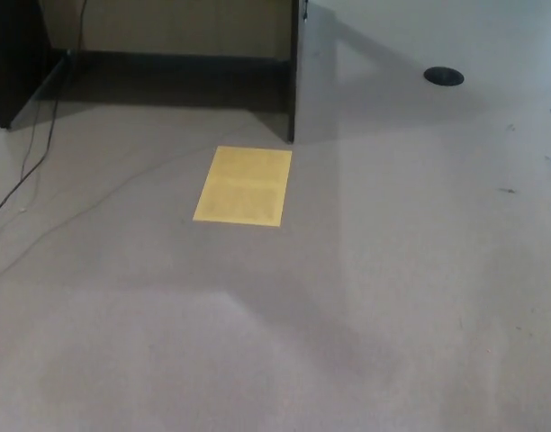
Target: A person is holding a toilet paper roll and the robot extends its left hand to grab the roll by inserting its thumb into the gap in the middle and brings its hand down by its side. Then it extends its arm again to hand the toilet paper roll back to the person.
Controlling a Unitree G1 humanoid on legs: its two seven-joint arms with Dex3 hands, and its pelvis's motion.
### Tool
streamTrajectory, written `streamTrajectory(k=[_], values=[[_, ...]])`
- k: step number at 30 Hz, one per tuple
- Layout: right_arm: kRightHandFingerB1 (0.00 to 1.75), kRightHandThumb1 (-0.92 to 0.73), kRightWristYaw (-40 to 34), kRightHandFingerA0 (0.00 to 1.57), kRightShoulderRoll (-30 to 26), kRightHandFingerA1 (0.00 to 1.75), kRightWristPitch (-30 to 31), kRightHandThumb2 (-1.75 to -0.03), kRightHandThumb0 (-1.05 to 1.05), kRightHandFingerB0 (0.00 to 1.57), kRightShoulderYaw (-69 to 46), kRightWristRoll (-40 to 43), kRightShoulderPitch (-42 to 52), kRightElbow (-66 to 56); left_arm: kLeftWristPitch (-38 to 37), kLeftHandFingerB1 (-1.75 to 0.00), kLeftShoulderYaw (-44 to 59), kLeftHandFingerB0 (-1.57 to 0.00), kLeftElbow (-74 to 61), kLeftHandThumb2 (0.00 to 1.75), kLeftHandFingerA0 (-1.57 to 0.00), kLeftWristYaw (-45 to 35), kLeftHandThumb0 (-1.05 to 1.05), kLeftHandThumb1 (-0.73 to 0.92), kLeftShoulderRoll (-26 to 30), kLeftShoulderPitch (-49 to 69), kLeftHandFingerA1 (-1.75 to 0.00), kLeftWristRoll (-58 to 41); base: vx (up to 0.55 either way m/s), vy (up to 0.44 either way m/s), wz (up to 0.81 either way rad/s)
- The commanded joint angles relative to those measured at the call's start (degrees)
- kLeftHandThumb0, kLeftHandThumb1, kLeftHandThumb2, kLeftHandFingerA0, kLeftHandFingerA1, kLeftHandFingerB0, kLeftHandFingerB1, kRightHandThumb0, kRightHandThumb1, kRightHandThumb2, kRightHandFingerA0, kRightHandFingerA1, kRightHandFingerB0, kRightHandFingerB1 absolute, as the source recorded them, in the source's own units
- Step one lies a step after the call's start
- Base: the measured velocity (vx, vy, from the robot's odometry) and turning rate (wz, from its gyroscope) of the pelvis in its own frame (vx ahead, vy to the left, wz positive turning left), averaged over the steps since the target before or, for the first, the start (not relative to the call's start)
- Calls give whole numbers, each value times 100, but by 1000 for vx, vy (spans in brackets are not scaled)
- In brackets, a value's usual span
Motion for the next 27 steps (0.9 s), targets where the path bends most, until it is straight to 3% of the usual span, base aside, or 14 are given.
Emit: streamTrajectory(k=[1, 6, 7, 11, 12, 13, 14, 17, 18, 20, 24, 25, 27], values=[[44, -74, -434, 64, -198, 49, -641, -62, -46, 58, 163, -323, -81, 284, -806, -33, 116, -39, 186, 55, -48, -66, -19, 52, 136, -16, -39, -62, 0, 0, 0], [43, -75, -466, 62, -193, 48, -704, -63, -47, 56, 220, -358, -115, 401, -1086, -30, 314, -28, 81, 56, -37, -36, -21, 53, 29, 65, -36, -243, 0, 0, 0], [44, -75, -475, 63, -184, 47, -719, -63, -47, 56, 227, -373, -135, 425, -1124, -32, 421, -21, -176, 60, -23, -252, -27, 49, 32, 56, -36, -446, 0, 0, 0], [44, -75, -494, 63, -179, 48, -765, -63, -46, 57, 207, -385, -149, 470, -982, -32, 639, -18, -1025, 60, -20, -723, -33, 46, 35, 27, -37, -833, 0, 0, 0], [44, -75, -496, 63, -177, 48, -772, -62, -46, 57, 201, -385, -145, 476, -940, -50, 667, -9, -1314, 89, -10, -783, -19, 38, 58, 34, -52, -872, 0, 0, 0], [44, -75, -500, 62, -172, 48, -774, -62, -46, 57, 201, -392, -143, 485, -873, -50, 699, -10, -1714, 88, -11, -831, -20, 35, 87, 25, -52, -913, 0, 0, 0], [44, -74, -497, 63, -160, 49, -772, -62, -47, 57, 191, -388, -152, 501, -814, -34, 722, -20, -2081, 62, -23, -851, -39, 42, 116, 2, -39, -940, 0, 0, 0], [44, -75, -476, 63, -160, 48, -773, -62, -45, 56, 165, -376, -172, 516, -710, -34, 766, -19, -2875, 61, -24, -983, -38, 41, 177, -127, -39, -1057, 0, 0, 0], [44, -74, -479, 64, -164, 48, -787, -62, -46, 57, 157, -371, -166, 512, -548, -50, 773, -9, -3236, 88, -11, -1021, -19, 36, 211, -184, -51, -1100, 0, 0, 0], [44, -75, -490, 63, -172, 48, -802, -63, -47, 57, 148, -371, -158, 511, -303, -50, 777, -8, -3969, 88, -11, -1106, -18, 37, 259, -347, -51, -1238, 0, 0, 0], [44, -74, -483, 63, -176, 48, -825, -62, -46, 57, 111, -355, -157, 517, 128, -49, 697, -7, -5107, 85, -11, -1028, -20, 31, 244, -542, -51, -1125, 0, 0, 0], [44, -74, -489, 64, -178, 49, -831, -62, -46, 57, 114, -364, -155, 515, 246, -33, 672, -17, -5341, 60, -27, -1035, -39, 40, 226, -578, -40, -1129, 0, 0, 0], [43, -75, -473, 63, -182, 48, -805, -63, -46, 57, 124, -381, -160, 509, 422, -33, 632, -17, -5668, 60, -27, -1087, -39, 39, 224, -645, -40, -1151, 0, 0, 0]])
